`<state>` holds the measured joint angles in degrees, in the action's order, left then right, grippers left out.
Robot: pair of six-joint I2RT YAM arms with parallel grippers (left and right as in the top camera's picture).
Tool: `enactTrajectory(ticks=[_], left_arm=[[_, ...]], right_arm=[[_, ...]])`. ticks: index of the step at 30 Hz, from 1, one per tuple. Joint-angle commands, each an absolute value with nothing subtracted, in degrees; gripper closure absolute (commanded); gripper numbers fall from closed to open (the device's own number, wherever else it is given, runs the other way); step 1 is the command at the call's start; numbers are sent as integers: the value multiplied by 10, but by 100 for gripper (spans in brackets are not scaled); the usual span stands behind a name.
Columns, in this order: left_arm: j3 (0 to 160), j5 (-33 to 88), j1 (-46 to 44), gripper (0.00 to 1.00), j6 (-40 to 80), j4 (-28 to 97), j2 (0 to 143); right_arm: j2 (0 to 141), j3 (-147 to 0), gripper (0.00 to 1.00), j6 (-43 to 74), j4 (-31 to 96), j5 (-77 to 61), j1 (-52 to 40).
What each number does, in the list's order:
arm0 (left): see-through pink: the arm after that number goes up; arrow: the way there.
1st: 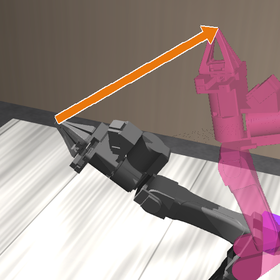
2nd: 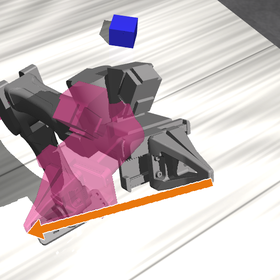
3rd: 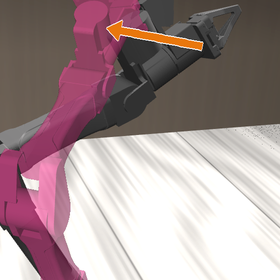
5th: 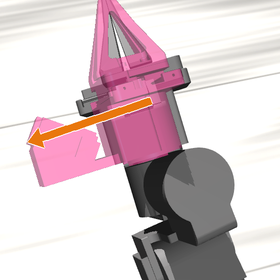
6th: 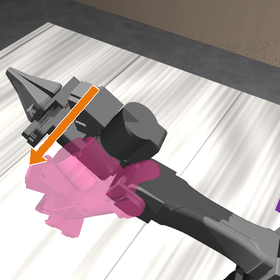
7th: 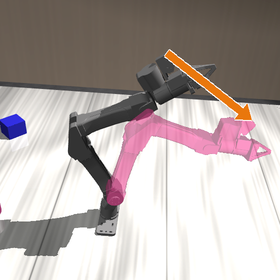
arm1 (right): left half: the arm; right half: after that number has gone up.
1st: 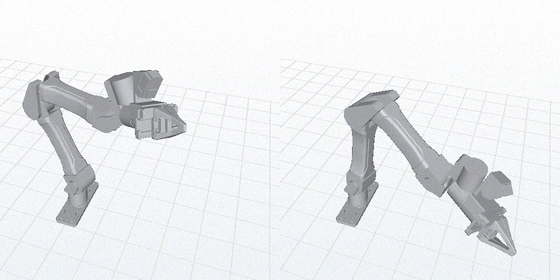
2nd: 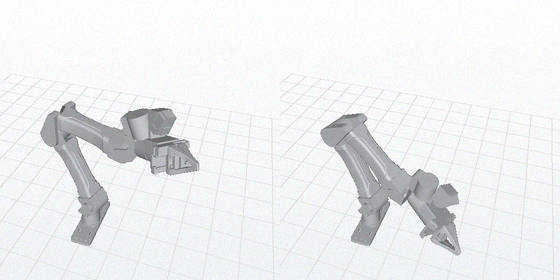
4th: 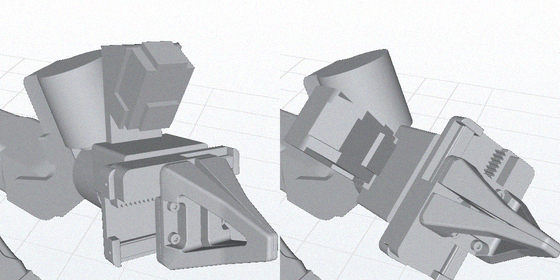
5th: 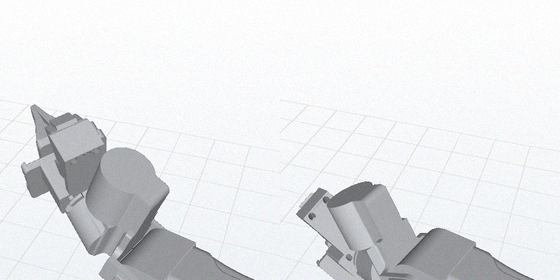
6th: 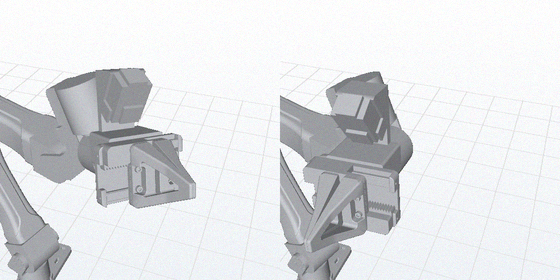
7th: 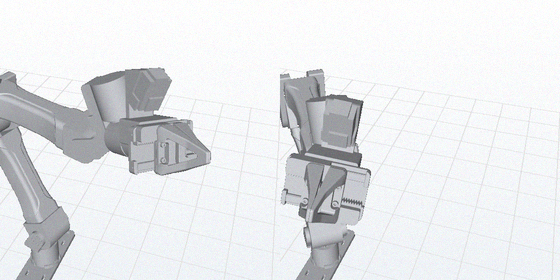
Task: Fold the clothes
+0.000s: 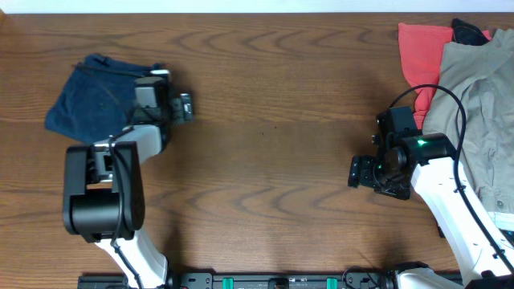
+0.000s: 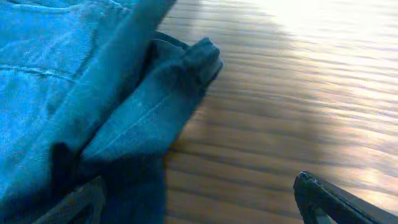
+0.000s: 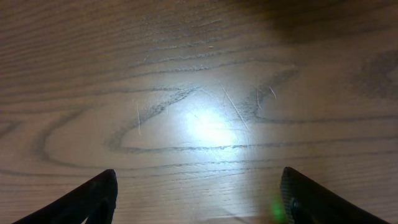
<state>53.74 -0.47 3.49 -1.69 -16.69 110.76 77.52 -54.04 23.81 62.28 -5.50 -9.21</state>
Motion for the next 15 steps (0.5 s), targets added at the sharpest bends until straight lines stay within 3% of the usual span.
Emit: enactTrajectory(ticks=[1,7,15], left_arm=[[544,-24,58,2,-28,-167,1113],[544,7,30,2,-28,-166,1109],[544,6,-83,2,-28,-101,1107]], right_arm=[[772,-547,17,233,619,-49,-90],[772,-547,13,237,594,-49,-90],[773,-546,4,237,517,-50,-90]])
